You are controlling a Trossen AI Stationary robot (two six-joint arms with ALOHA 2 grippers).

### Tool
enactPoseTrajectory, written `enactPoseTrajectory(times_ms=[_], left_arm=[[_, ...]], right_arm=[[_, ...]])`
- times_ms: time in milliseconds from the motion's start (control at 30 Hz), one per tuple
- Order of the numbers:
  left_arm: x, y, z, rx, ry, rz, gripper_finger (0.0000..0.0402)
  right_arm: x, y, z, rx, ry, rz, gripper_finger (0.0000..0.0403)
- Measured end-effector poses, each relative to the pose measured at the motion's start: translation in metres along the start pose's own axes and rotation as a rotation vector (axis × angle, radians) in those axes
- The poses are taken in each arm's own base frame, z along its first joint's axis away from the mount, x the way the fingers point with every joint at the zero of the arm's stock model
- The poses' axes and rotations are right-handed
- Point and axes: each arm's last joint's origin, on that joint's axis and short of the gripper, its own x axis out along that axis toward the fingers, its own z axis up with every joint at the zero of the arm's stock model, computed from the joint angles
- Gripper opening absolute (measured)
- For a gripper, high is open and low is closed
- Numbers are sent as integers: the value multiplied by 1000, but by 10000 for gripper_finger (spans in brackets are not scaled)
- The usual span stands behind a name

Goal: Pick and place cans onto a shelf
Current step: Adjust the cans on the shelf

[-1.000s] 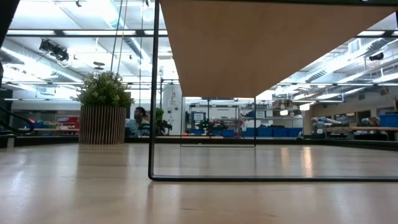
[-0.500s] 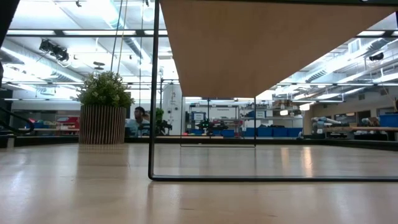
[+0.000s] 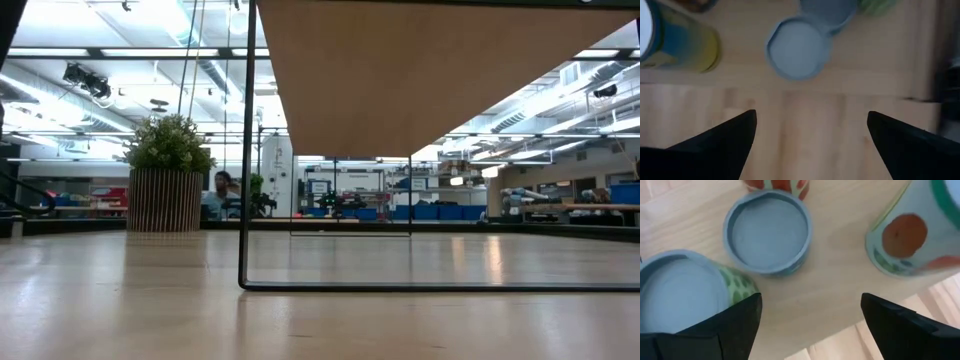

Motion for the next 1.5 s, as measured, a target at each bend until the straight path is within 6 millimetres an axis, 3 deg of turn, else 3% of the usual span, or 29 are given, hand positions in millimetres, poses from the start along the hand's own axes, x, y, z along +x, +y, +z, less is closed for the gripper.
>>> enactPoseTrajectory(times_ms=[133,267,400,633,867,1000,1167,1500], left_arm=[[25,-10,-9,51,57,142,387],[41,-16,-12,64,82,145,387],[46,-20,-11,63,56,127,387],[47,-15,-8,55,49,127,387],[47,-11,-8,43,72,107,387],[47,-10,-8,47,73,107,387],[47,-10,-8,49,72,107,387],[47,-10,-8,53,73,108,387]], right_arm=[[-9,-2,-4,56,-14,-11,347],[-29,-4,-5,80,-81,44,347],[-45,8,-7,25,-174,158,347],[-37,44,-19,-175,-259,209,347],[-38,73,-27,-339,-357,89,347],[-28,84,-34,-424,-368,24,347],[-20,87,-36,-430,-339,3,347],[-17,62,-45,-396,-177,-152,347]])
